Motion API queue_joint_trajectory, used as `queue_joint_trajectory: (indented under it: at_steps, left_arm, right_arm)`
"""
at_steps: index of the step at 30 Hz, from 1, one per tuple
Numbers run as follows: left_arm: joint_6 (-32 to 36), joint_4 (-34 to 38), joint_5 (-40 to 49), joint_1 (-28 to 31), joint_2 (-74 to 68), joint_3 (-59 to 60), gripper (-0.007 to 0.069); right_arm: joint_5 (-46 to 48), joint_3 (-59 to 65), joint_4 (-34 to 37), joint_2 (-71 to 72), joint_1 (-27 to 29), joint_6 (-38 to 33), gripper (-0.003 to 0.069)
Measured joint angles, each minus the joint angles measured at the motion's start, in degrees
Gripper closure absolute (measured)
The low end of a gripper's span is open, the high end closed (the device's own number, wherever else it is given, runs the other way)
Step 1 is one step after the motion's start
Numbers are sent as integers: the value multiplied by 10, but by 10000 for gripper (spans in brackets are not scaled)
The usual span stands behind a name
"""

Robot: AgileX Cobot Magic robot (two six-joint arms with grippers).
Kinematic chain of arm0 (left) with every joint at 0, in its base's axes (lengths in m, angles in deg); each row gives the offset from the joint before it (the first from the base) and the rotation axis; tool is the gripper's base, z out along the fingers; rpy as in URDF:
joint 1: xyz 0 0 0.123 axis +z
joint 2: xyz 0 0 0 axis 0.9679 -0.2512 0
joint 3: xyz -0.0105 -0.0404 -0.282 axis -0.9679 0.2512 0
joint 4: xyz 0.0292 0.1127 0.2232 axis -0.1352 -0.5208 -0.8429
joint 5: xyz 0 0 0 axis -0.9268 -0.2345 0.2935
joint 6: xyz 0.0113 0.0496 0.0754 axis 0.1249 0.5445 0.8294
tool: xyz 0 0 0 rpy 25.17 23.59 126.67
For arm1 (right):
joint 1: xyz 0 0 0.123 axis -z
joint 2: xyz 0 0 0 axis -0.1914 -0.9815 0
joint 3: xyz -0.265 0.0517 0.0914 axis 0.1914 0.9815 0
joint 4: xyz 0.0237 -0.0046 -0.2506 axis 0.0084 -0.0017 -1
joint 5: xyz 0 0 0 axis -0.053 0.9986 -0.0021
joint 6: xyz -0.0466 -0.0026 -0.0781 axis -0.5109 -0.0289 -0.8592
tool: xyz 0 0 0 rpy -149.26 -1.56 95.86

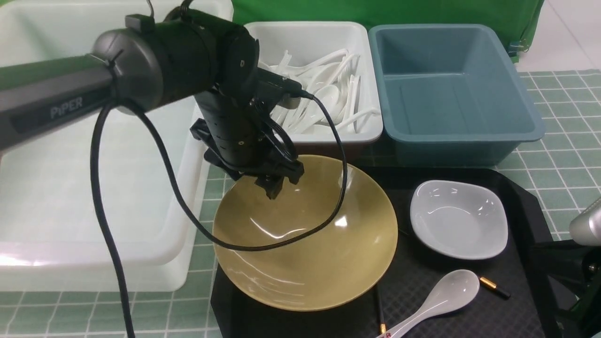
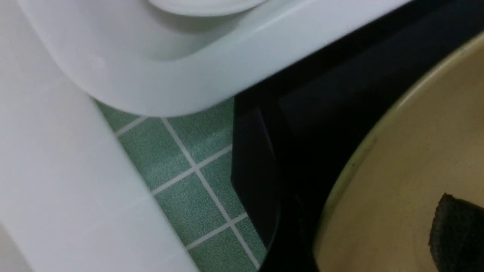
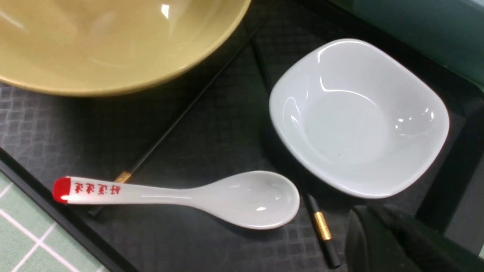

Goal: On blue table put chopsticks spoon bowls plates into blue grey white boxes.
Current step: 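Grasp the large bowl on the tray by its rim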

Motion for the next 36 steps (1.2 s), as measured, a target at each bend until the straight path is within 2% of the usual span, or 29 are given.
queue_joint_trajectory:
  at_steps: [3,5,9,21,25,28,30,33,36]
  left_arm:
    - [22,51,-1,0,1,-1,216]
    - [36,117,12,-1,-10,1,216]
    - [57,165,13,-2,-12,1,216]
    - [87,170,13,-4,-40,1,230]
    - [100,170,20,-4,-51,1,334]
    - [115,168,23,-4,-52,1,479]
    - [127,182,36,-2,-45,1,545]
    - [145,203,39,-3,-16,1,608]
    - [170,216,30,-4,23,2,618]
  right_arm:
    - [1,0,0,0,0,0,610]
    - [1,0,0,0,0,0,610]
    - [1,0,0,0,0,0,610]
    - [1,0,0,0,0,0,610]
    - [1,0,0,0,0,1,610]
    - [1,0,0,0,0,2,610]
    - [1,0,0,0,0,3,610]
    - [1,0,0,0,0,3,610]
    - [2,0,0,0,0,3,610]
